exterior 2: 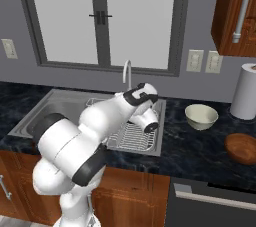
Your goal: Rinse each bowl for a few seconds and place them down in the sink or on the counter.
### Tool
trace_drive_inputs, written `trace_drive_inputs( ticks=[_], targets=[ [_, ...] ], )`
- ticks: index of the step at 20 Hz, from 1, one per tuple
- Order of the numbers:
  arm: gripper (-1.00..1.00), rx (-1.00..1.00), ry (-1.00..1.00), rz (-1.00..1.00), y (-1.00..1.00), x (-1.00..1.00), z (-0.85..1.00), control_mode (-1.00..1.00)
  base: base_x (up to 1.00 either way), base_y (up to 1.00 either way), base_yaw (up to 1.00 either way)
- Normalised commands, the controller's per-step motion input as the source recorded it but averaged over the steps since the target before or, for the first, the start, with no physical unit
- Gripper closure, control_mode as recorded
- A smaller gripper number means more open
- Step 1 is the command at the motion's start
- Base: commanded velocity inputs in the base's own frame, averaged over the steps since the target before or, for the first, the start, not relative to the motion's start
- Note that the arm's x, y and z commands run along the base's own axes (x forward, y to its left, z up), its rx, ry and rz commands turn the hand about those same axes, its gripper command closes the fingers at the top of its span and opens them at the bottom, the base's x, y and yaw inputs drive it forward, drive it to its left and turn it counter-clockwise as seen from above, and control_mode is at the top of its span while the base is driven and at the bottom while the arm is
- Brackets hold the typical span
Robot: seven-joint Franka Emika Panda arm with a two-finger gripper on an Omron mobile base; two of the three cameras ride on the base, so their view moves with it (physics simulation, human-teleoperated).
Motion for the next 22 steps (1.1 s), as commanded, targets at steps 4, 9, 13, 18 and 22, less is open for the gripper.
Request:
trace_drive_inputs(
  ticks=[4, 9, 13, 18, 22],
  targets=[
    [-1.0, 0.01, 0.0, 0.05, -0.22, 0.23, -0.06, -1.0, 0.0, 0.0, 0.0],
    [-1.0, 0.0, -0.01, 0.04, -0.02, 0.25, -0.04, -1.0, 0.0, 0.0, 0.0],
    [-1.0, 0.0, -0.01, 0.05, -0.01, 0.25, -0.11, -1.0, 0.0, 0.0, 0.0],
    [-1.0, 0.0, -0.05, 0.04, 0.0, 0.19, -0.25, -1.0, 0.0, 0.0, 0.0],
    [-1.0, 0.0, -0.05, 0.04, 0.0, 0.17, -0.19, -1.0, 0.0, 0.0, 0.0]
  ],
)
